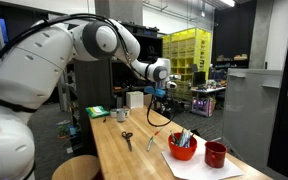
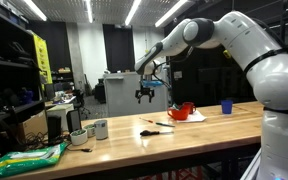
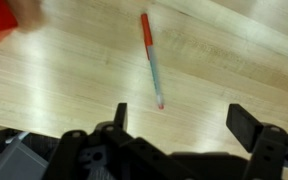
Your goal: Remove the red pen from the orange mug and put it on the left side of the counter.
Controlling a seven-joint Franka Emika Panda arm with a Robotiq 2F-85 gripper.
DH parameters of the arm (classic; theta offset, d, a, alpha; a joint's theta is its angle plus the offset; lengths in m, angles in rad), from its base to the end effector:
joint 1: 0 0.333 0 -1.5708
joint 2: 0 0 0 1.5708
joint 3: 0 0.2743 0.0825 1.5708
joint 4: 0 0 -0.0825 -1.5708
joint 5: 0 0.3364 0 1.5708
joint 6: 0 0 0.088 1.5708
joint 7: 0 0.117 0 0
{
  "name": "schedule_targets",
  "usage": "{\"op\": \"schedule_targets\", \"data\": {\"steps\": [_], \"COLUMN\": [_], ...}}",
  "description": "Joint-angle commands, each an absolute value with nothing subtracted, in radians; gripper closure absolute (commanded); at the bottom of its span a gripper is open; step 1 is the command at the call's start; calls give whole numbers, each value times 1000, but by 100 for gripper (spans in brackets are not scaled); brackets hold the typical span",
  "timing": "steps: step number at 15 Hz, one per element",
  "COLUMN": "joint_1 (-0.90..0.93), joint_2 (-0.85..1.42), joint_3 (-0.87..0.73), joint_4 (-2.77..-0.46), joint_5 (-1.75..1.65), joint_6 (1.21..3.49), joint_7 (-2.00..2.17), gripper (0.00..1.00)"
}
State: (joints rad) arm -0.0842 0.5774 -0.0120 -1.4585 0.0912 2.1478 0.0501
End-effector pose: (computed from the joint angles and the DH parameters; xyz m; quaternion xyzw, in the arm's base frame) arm 0.6546 -0.0573 0.3344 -0.9933 0.0944 -0.0567 0.0350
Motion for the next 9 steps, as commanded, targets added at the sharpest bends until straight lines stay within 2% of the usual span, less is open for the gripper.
{"op": "schedule_targets", "data": {"steps": [1,9], "joint_1": [-120,-181], "joint_2": [368,156], "joint_3": [-26,-131], "joint_4": [-1700,-1956], "joint_5": [174,293], "joint_6": [2175,2225], "joint_7": [93,207], "gripper": [0,0]}}
